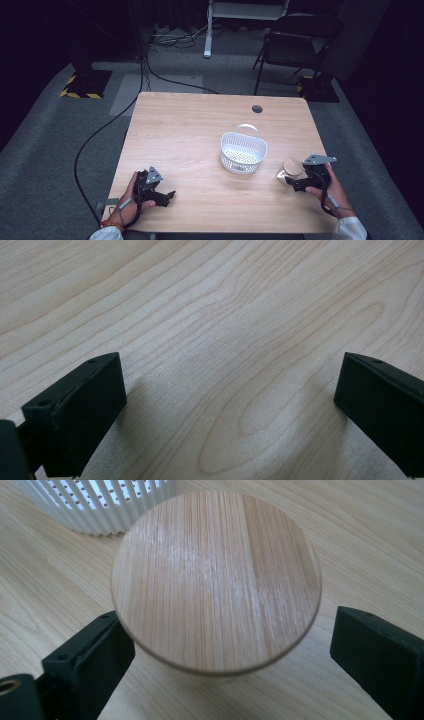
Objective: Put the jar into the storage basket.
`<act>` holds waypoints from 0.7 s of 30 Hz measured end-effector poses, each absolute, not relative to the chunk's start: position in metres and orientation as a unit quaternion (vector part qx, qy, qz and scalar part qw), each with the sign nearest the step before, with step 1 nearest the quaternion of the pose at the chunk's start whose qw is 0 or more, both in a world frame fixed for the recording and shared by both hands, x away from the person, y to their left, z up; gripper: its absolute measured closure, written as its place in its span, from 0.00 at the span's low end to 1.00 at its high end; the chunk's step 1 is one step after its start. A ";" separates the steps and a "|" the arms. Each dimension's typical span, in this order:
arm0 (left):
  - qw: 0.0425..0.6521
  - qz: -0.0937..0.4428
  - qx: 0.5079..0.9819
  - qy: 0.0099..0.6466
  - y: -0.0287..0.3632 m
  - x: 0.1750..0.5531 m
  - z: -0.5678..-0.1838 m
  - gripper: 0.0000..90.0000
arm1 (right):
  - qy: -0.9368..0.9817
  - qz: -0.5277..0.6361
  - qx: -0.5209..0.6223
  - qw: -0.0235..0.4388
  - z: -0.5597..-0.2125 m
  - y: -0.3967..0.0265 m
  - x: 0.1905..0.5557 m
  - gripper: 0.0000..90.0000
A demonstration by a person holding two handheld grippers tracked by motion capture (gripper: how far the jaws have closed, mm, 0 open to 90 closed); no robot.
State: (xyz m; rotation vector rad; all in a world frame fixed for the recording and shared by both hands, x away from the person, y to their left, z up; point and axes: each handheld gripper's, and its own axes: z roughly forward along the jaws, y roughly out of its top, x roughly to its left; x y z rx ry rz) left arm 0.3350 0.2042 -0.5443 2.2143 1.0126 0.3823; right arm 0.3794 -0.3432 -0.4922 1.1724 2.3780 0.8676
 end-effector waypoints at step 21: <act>0.332 0.147 0.847 0.388 0.204 0.335 -0.544 0.00 | 0.828 0.353 0.406 0.156 -0.493 -0.336 0.390 0.25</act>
